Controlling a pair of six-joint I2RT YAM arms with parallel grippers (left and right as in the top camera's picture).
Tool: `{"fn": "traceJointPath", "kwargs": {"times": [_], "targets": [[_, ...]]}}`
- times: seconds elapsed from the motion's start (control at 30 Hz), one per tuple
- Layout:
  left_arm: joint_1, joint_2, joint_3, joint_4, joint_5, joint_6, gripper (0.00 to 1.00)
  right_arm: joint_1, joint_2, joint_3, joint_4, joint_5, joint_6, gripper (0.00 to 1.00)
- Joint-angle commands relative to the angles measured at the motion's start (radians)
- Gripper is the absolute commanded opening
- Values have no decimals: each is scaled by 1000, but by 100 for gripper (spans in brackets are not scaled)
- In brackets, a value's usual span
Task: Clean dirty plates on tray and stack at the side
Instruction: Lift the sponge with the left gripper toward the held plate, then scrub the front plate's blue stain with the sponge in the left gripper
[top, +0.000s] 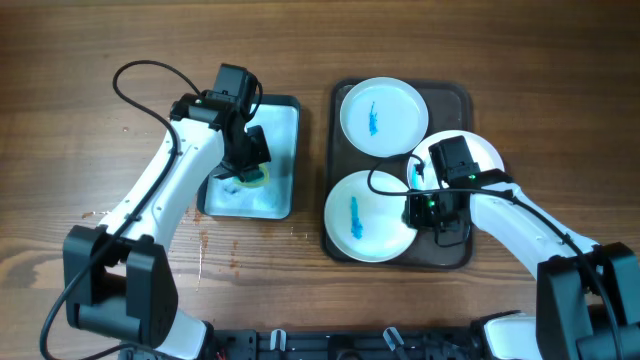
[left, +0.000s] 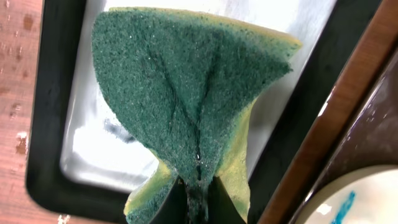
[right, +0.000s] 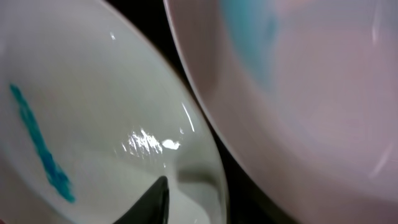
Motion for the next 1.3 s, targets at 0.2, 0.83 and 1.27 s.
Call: {"fn": "traceJointPath", "kwargs": {"times": [0.2, 0.83, 1.27], "targets": [[-152, -68, 85, 10, 167, -4, 4, 0, 29, -49, 42, 249, 223, 4], [-462, 352, 60, 311, 157, -133, 4, 0, 29, -49, -29, 299, 317, 4], [-420, 358, 78, 309, 239, -74, 4, 0, 29, -49, -35, 299, 317, 4]]}}
